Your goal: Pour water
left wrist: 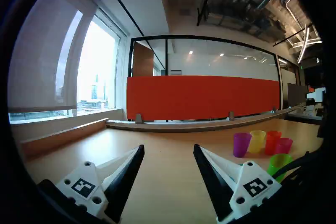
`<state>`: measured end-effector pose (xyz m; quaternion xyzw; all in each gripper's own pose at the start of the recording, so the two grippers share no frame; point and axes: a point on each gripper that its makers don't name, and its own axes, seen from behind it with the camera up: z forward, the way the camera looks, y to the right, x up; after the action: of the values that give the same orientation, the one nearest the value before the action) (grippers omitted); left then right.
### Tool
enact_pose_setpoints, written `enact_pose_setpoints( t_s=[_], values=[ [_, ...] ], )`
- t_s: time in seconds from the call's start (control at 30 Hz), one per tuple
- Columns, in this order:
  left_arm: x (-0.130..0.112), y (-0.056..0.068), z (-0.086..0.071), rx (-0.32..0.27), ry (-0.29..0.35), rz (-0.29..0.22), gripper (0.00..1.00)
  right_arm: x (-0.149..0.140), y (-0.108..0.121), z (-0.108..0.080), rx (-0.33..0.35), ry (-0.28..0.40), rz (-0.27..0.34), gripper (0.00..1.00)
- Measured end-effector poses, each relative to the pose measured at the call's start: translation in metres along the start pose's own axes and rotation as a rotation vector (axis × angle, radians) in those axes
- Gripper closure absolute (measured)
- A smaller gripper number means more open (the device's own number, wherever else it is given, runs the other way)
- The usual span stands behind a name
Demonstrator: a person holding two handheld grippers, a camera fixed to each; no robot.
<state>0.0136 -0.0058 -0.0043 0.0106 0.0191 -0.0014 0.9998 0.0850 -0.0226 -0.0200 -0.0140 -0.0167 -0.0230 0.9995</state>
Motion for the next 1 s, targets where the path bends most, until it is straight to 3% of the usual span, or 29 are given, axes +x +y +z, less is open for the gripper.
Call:
enact_pose_setpoints(
  t_s=[1.0],
  values=[
    [-0.013, 0.001, 0.003, -0.005, -0.038, 0.002, 0.14, 0.006, 0.003, -0.005, 0.001, 0.017, 0.009, 0.03]
  ],
)
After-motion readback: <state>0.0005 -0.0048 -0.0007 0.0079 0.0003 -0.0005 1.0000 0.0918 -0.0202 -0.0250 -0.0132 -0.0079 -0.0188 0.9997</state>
